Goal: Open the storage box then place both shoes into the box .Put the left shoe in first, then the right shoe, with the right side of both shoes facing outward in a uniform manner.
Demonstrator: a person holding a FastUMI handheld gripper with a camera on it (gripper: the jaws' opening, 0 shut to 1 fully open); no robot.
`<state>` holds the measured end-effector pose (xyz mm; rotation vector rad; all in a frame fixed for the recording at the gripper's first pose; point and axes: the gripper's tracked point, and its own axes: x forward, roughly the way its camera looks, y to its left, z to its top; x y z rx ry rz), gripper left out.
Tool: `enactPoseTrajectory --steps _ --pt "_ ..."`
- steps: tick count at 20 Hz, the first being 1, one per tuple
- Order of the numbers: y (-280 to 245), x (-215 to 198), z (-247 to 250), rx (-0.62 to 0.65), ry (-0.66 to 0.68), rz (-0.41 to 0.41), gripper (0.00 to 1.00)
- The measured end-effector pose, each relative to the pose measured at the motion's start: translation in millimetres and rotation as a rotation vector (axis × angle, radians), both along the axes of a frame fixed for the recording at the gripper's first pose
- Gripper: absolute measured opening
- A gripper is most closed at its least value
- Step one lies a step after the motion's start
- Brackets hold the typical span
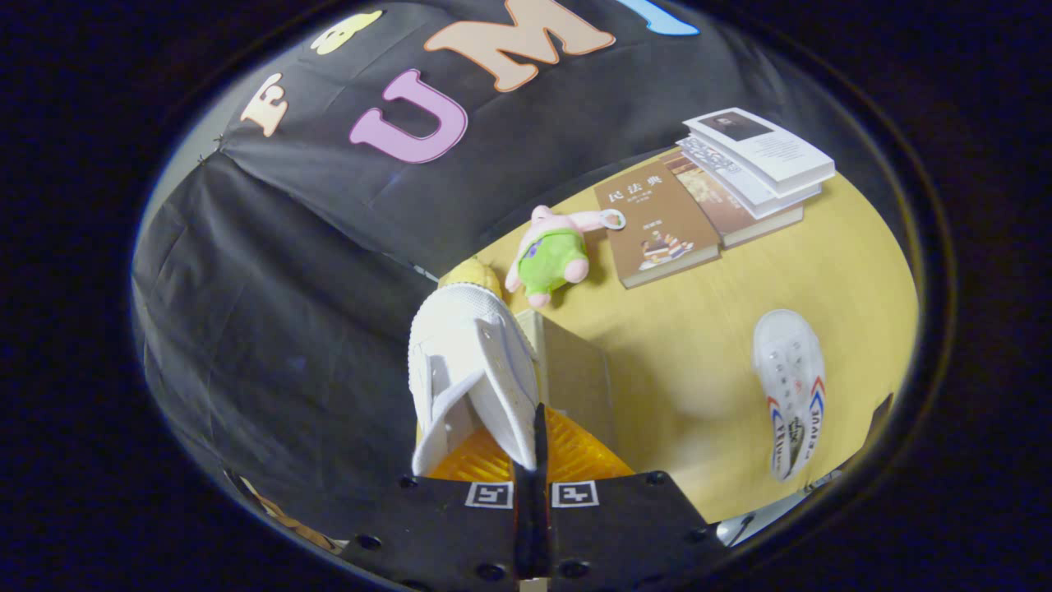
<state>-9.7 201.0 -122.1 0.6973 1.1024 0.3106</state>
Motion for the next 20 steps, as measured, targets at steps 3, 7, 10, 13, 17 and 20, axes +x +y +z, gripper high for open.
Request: enactPoseTrajectory --steps 3,7,10,13,17,20 --pt "37 -2 -7 -0.016 -0.011 0.004 0.03" --pt "82 -11 -34 -0.069 0.012 0.033 0.03" --pt "108 -14 -56 -0.109 0.032 0.041 0.03" --pt "120 -14 -80 -0.167 0.059 0.032 0.04" --pt "144 -24 -101 -0.215 0.102 0.071 0.1" --pt "148 -21 -99 -0.196 0.067 0.099 0.26"
